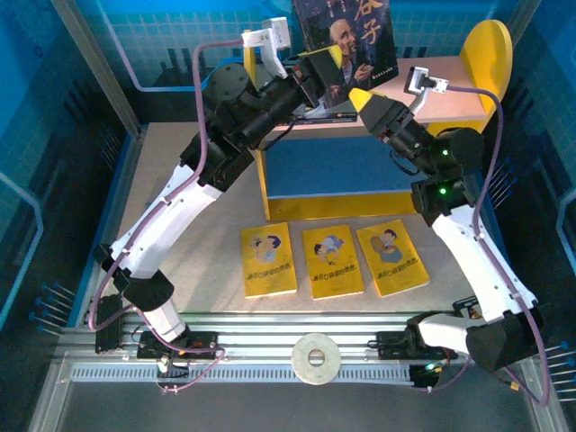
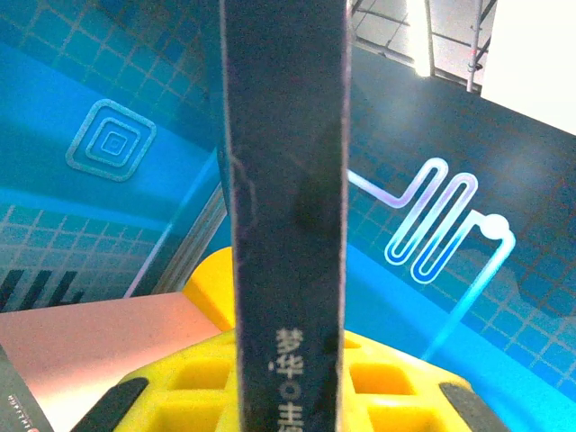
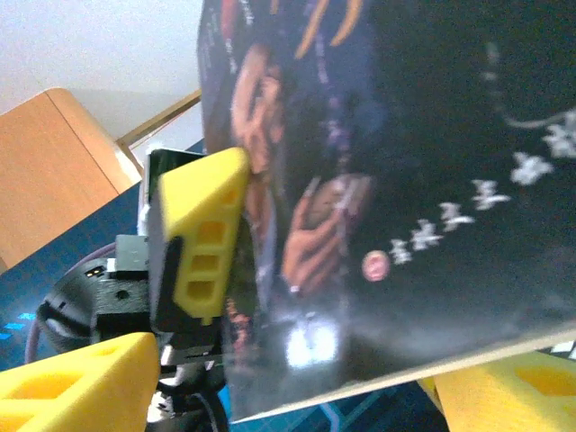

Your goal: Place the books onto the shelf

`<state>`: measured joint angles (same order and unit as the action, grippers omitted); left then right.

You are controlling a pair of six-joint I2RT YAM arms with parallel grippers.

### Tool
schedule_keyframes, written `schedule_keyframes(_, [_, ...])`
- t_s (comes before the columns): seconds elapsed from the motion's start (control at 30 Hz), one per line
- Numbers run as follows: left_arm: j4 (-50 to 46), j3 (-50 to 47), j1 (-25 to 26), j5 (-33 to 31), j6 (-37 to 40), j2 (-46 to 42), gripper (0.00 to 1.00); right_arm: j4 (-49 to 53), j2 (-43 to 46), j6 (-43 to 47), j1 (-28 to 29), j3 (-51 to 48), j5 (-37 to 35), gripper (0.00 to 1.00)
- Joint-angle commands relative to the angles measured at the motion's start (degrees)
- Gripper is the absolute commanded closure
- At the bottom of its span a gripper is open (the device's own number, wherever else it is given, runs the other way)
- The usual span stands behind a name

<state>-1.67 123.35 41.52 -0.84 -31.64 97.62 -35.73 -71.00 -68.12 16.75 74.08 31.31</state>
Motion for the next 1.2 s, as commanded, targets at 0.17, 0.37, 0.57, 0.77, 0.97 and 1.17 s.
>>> schedule_keyframes(0.17, [10.6, -1.4, 0.4, -0.7, -0.8, -1.6, 1.00, -10.8, -2.9, -4.4, 1.0, -0.1, -4.0, 0.34])
schedule_keyframes(0.37, [12.7, -4.3, 0.4, -1.5, -0.7, -2.5, 1.00, -17.6, -4.7, -6.8, 1.0, -0.2, -3.7, 0.59])
schedule_keyframes(0.57, [12.4, -4.6, 0.4, -1.8, -0.1, -2.7, 1.00, -21.1, -6.5, -8.5, 1.0, 0.4, -2.8, 0.86])
schedule_keyframes(0.77, [8.3, -4.7, 0.4, -3.2, 0.1, -3.7, 0.82, -20.1, -6.8, -5.7, 0.7, 0.5, -0.5, 0.94])
schedule_keyframes(0.97, [1.2, -6.8, 0.4, -5.7, 2.4, -7.1, 0.52, -13.2, -5.1, 1.1, 0.0, 1.2, 6.2, 0.96])
schedule_keyframes(1.17, [-8.1, -11.2, 0.3, -5.7, 6.3, -13.9, 0.38, -4.3, -3.8, 8.4, -1.7, 4.6, 16.9, 0.97])
